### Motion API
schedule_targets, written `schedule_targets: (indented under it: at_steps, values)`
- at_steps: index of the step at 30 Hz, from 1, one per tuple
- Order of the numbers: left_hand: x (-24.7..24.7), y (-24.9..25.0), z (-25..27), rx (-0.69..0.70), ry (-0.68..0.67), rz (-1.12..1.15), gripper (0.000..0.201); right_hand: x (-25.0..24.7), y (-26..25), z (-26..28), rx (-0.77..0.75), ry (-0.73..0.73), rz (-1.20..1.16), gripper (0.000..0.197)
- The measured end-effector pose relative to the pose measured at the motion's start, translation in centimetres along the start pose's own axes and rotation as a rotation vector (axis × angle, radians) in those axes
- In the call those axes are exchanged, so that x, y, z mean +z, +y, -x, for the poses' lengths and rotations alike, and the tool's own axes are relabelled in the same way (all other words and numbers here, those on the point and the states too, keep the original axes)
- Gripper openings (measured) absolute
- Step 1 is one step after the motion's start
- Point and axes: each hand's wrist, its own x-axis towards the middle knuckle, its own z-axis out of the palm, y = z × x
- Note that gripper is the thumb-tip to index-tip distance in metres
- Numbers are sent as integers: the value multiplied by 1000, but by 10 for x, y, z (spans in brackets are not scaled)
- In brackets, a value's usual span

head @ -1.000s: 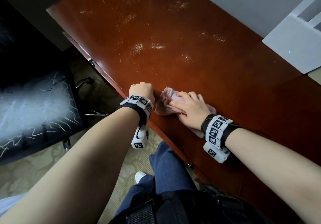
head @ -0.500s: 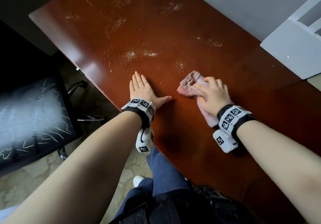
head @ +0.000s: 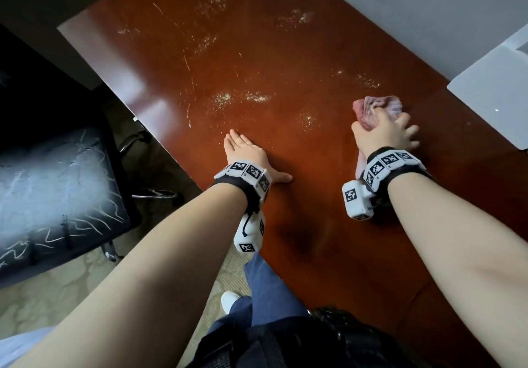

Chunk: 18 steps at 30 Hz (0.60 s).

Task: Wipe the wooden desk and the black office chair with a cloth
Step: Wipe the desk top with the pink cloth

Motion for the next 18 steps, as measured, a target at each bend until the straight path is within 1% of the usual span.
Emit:
schedule_targets:
  at_steps: [2, 4, 9, 13, 15, 18]
  values:
    - [-2, 1, 0, -3, -12, -13, 149, -1, -3, 0, -23, -4, -2, 49]
    - [-4, 2, 1, -8, -23, -32, 149, -1, -6, 3, -81, 6, -1, 43]
    - [-7, 3, 6, -17, -35, -46, 148, 4, -12, 25, -313, -22, 54, 38]
    - [-10, 6, 7, -21, -56, -32, 147, 5, 5, 38, -452, -55, 107, 39]
    - [-11, 8, 7, -31, -62, -5, 146, 4, 17, 42, -513, -49, 141, 39]
    - [-14, 11, 5, -51, -63, 39, 143, 2, 30, 41, -534, -29, 169, 39]
